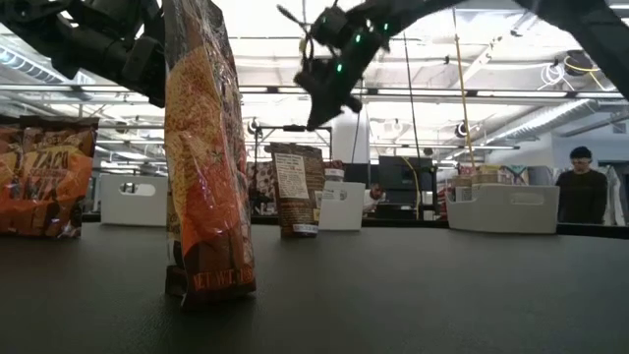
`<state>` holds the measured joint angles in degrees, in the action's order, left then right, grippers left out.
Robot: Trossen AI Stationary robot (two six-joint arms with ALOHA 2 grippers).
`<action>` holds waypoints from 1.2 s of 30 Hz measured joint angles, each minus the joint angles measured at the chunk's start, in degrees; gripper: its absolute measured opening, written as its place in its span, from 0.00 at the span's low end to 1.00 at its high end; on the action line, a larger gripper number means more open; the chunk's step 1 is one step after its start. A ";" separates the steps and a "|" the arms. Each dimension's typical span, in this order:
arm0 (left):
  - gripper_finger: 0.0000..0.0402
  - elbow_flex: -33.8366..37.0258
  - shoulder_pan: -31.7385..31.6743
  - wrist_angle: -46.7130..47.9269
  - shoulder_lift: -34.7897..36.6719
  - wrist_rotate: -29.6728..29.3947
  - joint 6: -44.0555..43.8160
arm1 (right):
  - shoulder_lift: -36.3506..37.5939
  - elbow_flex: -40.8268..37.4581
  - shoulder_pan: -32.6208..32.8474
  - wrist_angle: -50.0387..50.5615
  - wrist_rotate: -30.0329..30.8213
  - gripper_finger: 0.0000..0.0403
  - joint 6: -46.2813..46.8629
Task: Sort spices by type
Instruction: Put the white seasoning bottle into the right white bin
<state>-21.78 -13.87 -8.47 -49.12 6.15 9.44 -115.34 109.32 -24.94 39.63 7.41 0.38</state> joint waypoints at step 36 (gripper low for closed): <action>0.84 1.63 12.10 10.23 16.47 -22.11 -2.95 | -8.80 -17.38 33.99 -61.36 -15.93 0.09 -10.18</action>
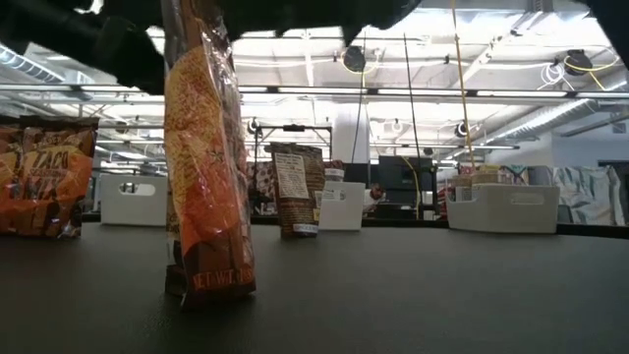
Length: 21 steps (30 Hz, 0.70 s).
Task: Sort spices by type
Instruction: Put the white seasoning bottle into the right white bin
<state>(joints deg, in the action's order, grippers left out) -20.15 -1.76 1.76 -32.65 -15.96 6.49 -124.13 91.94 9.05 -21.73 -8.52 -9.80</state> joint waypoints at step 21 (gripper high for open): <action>0.84 6.35 -4.76 1.98 13.21 -5.92 0.36 | -32.04 41.01 1.83 -0.38 -6.89 0.66 11.56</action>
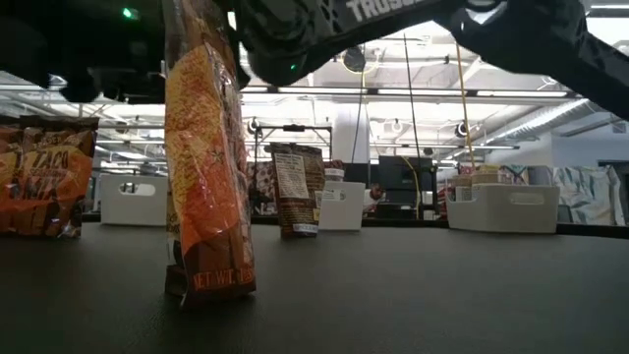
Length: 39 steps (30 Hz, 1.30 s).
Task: Sort spices by type
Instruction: Put the white seasoning bottle into the right white bin
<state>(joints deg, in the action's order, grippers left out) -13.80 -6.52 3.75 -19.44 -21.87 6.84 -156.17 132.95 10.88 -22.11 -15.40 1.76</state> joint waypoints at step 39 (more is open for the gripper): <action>0.84 0.00 0.00 0.41 -0.02 5.21 -2.13 | -6.10 1.99 1.50 -6.23 0.44 0.74 0.33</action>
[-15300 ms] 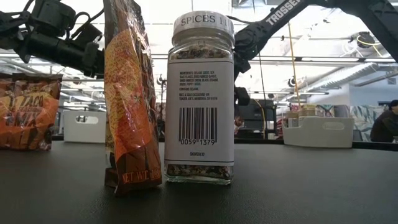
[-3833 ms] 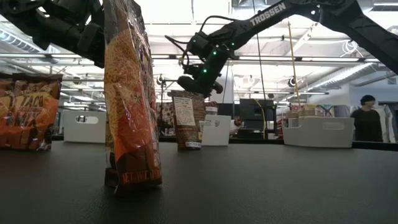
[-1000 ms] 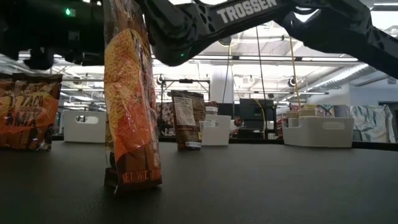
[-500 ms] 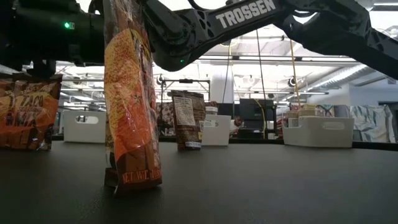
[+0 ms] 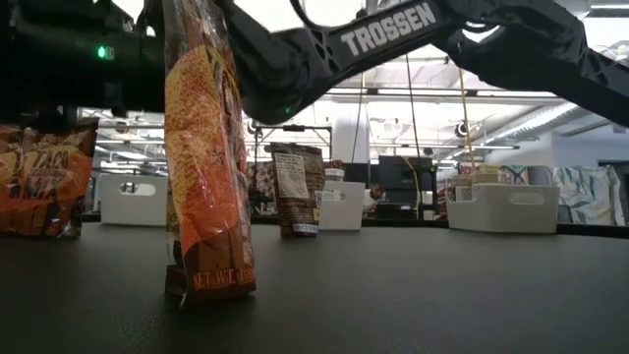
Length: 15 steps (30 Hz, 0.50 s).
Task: Sort spices by type
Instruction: Put the white seasoning bottle into the right white bin
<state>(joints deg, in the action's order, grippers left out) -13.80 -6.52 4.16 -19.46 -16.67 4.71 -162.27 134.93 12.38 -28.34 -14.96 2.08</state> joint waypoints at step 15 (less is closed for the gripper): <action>0.84 0.00 0.00 0.64 0.00 0.00 -0.09 | -0.07 -0.09 -0.17 1.67 -0.90 0.74 2.69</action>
<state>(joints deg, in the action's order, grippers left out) -13.80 -6.52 4.80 -19.47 -16.67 4.62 -162.34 134.85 12.22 -26.68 -15.86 4.77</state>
